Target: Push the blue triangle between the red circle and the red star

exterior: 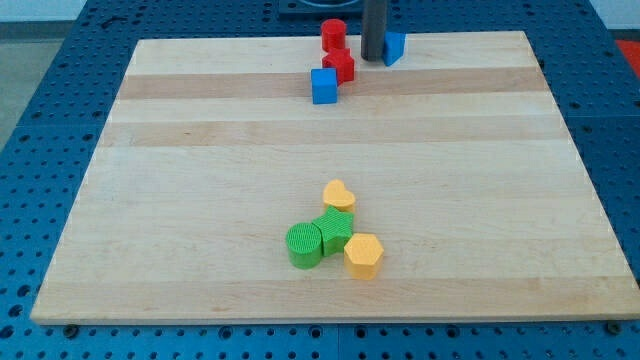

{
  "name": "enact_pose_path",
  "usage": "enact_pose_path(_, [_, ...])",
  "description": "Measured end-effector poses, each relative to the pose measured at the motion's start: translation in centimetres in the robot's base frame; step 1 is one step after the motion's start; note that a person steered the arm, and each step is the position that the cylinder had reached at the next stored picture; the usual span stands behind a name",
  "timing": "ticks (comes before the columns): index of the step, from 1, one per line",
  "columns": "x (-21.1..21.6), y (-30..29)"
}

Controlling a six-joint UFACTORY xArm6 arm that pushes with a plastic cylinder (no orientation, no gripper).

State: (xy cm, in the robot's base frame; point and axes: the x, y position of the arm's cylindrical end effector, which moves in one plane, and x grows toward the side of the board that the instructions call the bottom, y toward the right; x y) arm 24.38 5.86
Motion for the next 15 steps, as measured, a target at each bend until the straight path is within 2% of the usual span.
enact_pose_path(1, [0.6,0.3])
enact_pose_path(3, [0.2,8.0])
enact_pose_path(6, [-1.6,13.5])
enact_pose_path(11, [-3.6,8.5])
enact_pose_path(15, [-3.5,5.5])
